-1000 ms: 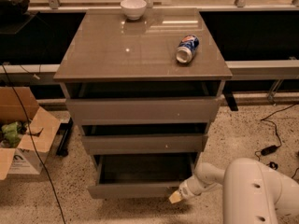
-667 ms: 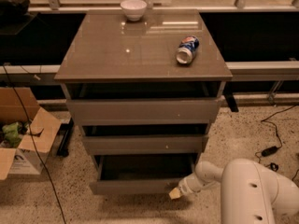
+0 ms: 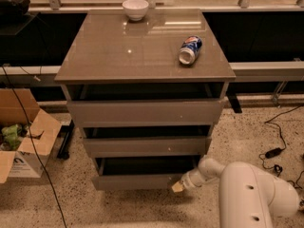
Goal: Close bottom drawer
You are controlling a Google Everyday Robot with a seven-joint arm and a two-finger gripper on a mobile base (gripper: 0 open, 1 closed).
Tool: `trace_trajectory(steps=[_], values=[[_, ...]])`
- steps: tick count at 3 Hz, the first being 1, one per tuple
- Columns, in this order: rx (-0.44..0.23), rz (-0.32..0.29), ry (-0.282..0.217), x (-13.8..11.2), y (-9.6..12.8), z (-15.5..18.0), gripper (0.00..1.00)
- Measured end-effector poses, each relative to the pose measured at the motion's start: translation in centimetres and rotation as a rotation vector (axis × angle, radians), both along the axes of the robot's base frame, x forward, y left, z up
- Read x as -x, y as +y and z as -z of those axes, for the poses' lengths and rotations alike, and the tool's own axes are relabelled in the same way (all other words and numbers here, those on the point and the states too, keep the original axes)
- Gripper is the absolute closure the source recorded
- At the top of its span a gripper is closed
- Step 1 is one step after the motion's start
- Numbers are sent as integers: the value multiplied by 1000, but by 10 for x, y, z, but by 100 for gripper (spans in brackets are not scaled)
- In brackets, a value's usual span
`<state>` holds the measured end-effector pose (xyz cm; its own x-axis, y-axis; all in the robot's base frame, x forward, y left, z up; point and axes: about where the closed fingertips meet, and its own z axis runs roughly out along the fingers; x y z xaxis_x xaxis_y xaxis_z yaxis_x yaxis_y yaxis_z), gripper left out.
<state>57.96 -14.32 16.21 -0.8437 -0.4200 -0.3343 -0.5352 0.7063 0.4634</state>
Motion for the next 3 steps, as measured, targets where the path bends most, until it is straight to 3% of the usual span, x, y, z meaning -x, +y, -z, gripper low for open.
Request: trace_trajectory(steps=[1, 3], values=[[-2, 13, -27, -21, -3, -2, 100], [-13, 58, -122, -80, -8, -14, 57]])
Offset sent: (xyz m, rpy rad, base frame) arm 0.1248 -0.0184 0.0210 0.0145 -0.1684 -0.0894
